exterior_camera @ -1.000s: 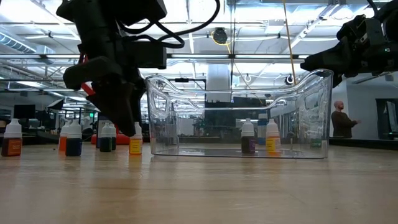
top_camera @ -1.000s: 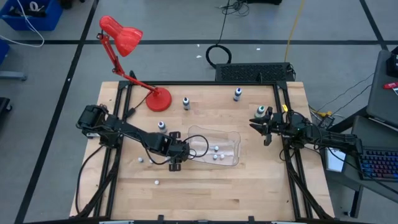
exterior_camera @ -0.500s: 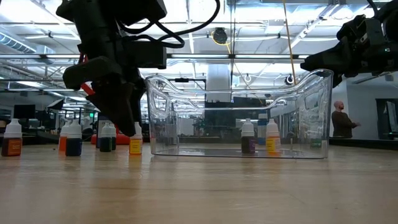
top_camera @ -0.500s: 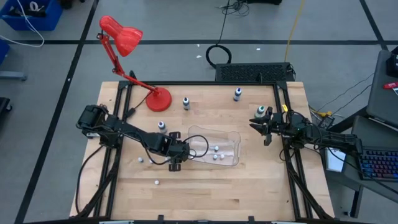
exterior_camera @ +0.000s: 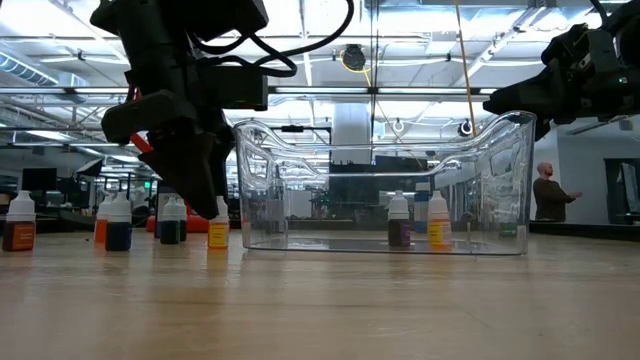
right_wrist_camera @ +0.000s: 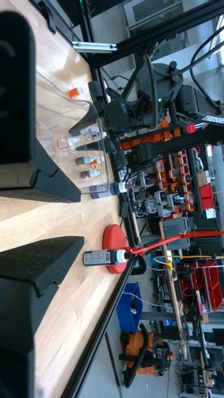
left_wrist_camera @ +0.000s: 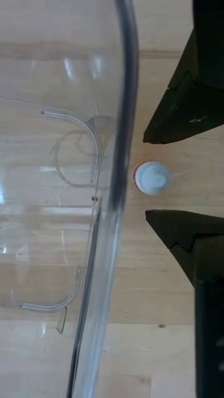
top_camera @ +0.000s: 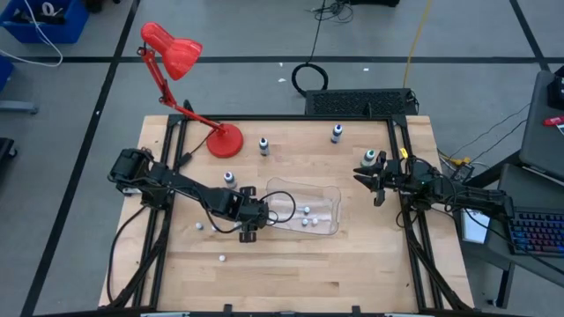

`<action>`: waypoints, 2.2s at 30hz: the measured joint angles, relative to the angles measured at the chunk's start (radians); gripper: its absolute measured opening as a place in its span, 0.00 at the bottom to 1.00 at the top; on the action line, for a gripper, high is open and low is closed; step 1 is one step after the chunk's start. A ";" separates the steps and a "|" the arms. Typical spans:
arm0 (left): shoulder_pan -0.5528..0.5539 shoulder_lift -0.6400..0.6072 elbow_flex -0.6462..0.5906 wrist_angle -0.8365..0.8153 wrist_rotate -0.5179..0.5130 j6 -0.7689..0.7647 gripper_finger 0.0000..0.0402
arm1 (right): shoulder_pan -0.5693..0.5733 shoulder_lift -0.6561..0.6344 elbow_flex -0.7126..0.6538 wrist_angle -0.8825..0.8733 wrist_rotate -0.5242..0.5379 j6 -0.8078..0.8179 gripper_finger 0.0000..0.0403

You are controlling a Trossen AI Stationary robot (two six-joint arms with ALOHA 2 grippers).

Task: Pick & Place food coloring
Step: Put the right small orange food coloring bottle into the transparent bin

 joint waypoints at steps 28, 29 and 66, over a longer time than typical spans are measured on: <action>0.009 -0.001 0.001 0.005 0.043 -0.025 0.14 | 0.000 0.000 0.000 0.000 0.000 0.000 0.22; 0.006 -0.001 0.001 0.005 0.043 -0.025 0.14 | 0.000 0.000 0.000 0.000 0.000 0.000 0.22; -0.034 -0.068 0.623 -0.616 -0.129 -0.024 0.12 | 0.000 0.001 0.000 0.000 0.000 0.000 0.22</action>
